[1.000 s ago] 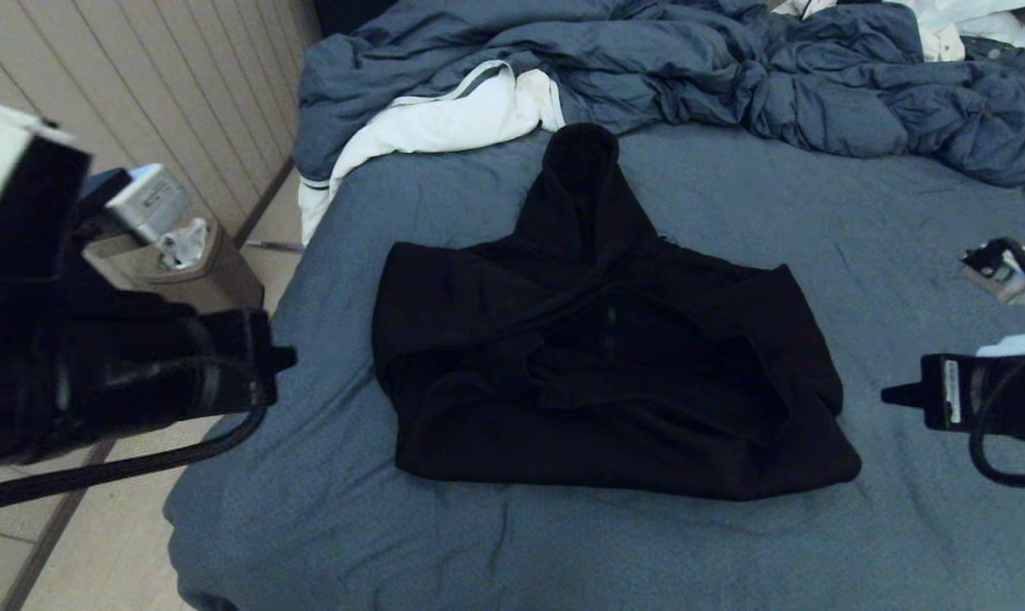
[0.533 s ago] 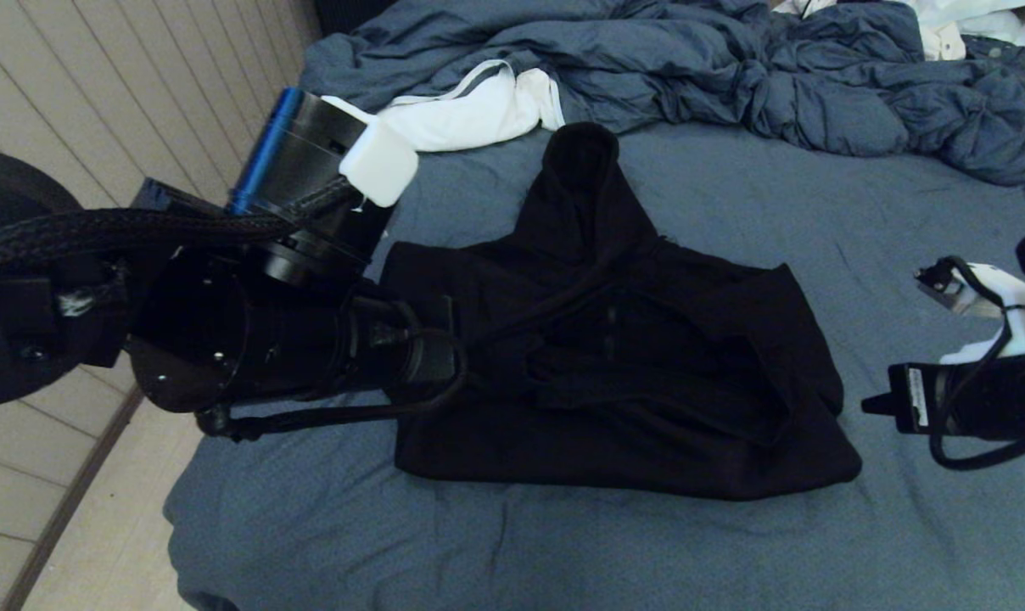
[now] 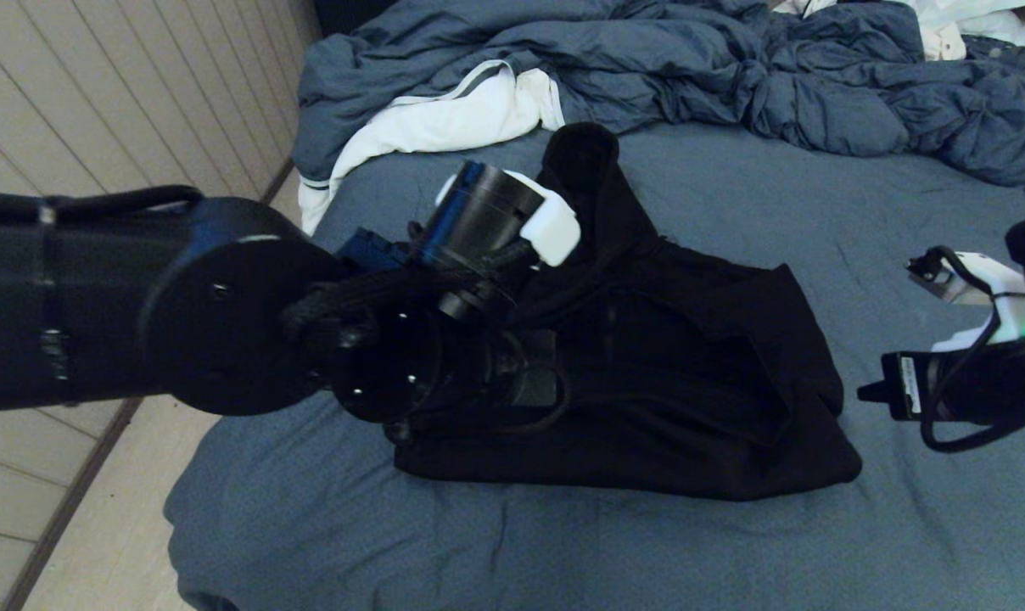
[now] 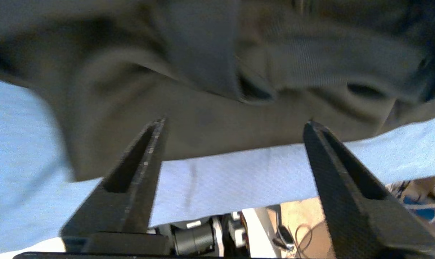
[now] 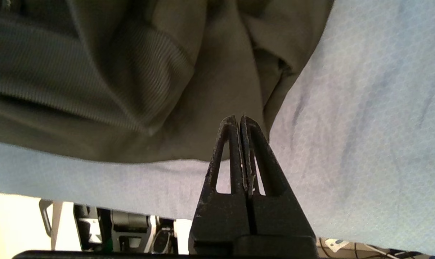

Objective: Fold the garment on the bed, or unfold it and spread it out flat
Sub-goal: Fold the black sweatshirt

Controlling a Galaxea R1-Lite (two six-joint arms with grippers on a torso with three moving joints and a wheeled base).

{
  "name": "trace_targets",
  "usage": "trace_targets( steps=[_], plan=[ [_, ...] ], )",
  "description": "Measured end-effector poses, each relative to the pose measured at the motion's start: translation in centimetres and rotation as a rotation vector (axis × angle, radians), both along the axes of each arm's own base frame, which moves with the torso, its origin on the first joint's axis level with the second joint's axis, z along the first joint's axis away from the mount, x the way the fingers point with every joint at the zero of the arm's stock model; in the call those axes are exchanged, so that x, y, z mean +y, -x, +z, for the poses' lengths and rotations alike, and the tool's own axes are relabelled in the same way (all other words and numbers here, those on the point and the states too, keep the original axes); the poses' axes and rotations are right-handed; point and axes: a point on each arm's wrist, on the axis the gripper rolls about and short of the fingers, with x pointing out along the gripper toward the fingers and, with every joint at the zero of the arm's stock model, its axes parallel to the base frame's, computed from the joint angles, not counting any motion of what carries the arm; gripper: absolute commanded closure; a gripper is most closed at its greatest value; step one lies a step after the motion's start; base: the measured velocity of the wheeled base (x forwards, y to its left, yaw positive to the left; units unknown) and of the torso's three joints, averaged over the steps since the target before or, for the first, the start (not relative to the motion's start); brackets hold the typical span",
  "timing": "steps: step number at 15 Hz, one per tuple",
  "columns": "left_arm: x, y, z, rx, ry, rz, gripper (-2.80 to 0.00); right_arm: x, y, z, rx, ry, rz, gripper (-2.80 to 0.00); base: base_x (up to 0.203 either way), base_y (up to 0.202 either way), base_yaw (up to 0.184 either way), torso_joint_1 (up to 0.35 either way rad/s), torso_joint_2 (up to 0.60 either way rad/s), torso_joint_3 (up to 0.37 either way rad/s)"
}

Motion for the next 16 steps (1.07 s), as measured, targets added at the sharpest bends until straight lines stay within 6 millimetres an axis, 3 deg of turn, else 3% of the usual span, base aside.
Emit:
trace_targets(
  steps=[5, 16],
  plan=[
    [-3.0, -0.4, -2.2, 0.010, -0.005, -0.026, -2.80, -0.1, -0.4, -0.3, 0.007, 0.000, -0.006, 0.00, 0.000, 0.000, 0.000, 0.000, 0.00, 0.000],
    [-3.1, -6.5, -4.8, -0.007, -0.015, 0.081, -2.80, -0.5, -0.9, -0.7, 0.022, 0.003, -0.002, 0.00, 0.000, 0.000, 0.000, 0.000, 0.00, 0.000]
  ],
)
